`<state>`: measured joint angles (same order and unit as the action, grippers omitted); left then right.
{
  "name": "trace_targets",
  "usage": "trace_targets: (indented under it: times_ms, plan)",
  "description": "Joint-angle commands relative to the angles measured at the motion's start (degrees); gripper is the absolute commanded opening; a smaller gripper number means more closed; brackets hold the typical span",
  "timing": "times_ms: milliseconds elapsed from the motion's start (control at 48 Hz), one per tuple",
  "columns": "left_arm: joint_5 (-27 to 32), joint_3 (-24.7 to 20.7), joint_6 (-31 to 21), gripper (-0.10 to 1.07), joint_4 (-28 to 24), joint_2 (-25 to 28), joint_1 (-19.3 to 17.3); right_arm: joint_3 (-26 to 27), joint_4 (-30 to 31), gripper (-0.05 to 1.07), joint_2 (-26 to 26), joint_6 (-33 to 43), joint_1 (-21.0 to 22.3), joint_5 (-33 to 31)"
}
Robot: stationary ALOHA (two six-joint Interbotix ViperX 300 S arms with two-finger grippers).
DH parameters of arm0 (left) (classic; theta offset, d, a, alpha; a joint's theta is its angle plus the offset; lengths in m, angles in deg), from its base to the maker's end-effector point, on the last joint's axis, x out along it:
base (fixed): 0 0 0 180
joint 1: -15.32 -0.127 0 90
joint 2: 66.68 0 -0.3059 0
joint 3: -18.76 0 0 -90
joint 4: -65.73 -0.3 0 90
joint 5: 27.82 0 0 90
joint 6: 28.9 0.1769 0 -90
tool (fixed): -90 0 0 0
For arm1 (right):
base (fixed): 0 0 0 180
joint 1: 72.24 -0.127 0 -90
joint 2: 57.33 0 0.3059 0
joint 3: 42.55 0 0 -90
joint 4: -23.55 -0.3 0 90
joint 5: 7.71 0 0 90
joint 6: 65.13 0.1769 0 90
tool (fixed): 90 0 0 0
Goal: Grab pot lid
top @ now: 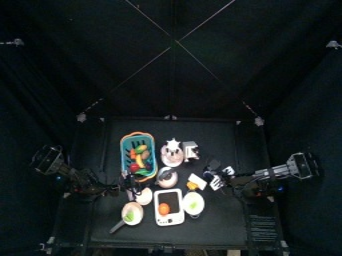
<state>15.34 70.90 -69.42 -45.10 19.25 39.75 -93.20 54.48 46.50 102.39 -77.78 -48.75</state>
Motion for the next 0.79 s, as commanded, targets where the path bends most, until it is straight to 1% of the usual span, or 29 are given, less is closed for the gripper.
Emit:
trace_targets:
  times_ms: [0,167,292,458,583,771]
  plan:
    - [0.26,-0.79,0.09,0.84,-0.18,-0.35,-0.26,0.44,1.14,0.73,-0.7,0.09,1.41,1.32]
    - [0.18,-0.7,0.09,0.84,-0.09,-0.35,-0.26,0.53,1.85,0.75,-2.11,0.0,4.92,1.67]
    - [0.18,-0.62,0.09,0.84,0.0,-0.35,-0.26,0.53,2.64,0.75,-2.37,0.09,5.71,2.11]
    - [0.18,-0.62,0.09,0.84,0.0,-0.35,-0.26,-0.09,2.2,0.75,-2.46,0.09,6.06,2.72]
    - [0.18,-0.62,0.09,0.84,0.0,-0.35,-0.26,-0.26,2.02,0.75,-2.72,0.09,6.15,5.45]
    - [0.18,-0.62,0.09,0.84,0.0,-0.35,-0.26,-0.79,2.37,0.75,-4.57,0.09,7.91,6.33]
